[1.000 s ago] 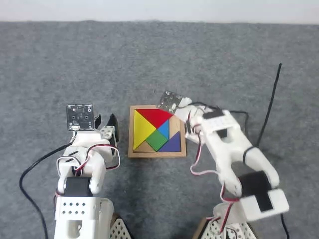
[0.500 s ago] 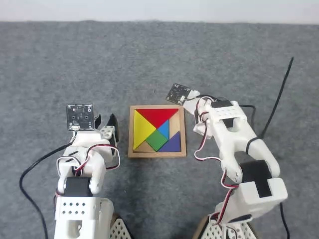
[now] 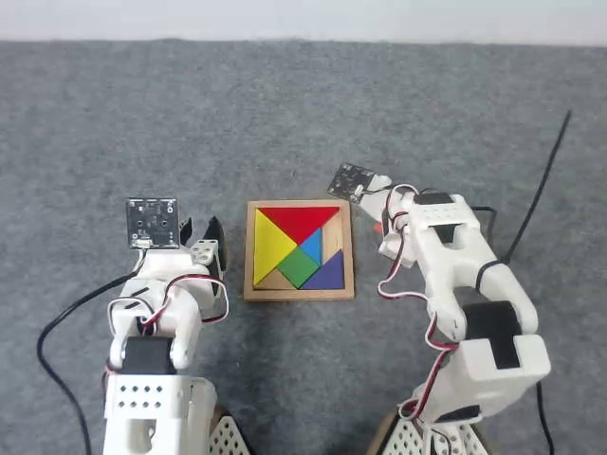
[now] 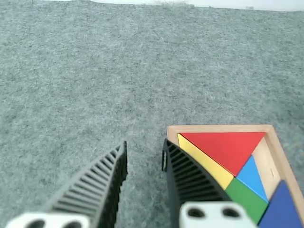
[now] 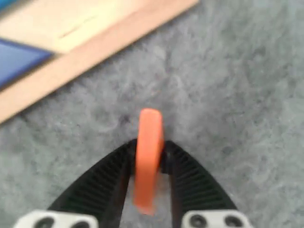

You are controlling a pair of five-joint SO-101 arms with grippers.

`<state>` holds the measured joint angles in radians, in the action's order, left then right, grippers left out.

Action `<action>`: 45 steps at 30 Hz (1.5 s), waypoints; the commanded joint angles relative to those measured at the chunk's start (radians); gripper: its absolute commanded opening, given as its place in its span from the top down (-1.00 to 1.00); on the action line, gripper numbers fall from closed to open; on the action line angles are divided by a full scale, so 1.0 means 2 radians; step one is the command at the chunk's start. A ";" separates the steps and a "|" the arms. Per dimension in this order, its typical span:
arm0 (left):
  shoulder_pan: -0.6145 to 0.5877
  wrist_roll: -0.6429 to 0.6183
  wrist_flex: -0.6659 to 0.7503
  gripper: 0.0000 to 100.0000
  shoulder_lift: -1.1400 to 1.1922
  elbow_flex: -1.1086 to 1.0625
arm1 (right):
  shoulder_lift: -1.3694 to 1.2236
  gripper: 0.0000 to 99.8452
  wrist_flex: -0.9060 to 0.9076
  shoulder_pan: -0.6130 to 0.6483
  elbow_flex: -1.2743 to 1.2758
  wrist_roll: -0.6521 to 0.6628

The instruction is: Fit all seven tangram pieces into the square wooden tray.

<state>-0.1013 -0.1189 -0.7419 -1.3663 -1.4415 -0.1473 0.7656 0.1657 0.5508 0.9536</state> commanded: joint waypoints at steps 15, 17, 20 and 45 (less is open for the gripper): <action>0.002 0.005 0.004 0.75 -0.009 0.003 | 0.119 0.98 0.082 -0.002 -0.036 -0.144; 0.002 0.005 0.004 0.75 -0.009 0.003 | 0.129 0.99 0.094 0.016 -0.042 -0.175; 0.001 0.005 0.004 0.75 -0.009 0.003 | 0.131 0.99 0.117 0.053 -0.069 -0.240; 0.002 0.005 0.005 0.75 -0.009 0.003 | -0.027 0.99 0.005 0.175 -0.156 -0.634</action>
<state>-0.1013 -0.1189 -0.7419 -1.3663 -1.4415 -0.2117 0.7979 0.4910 0.2961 -0.2585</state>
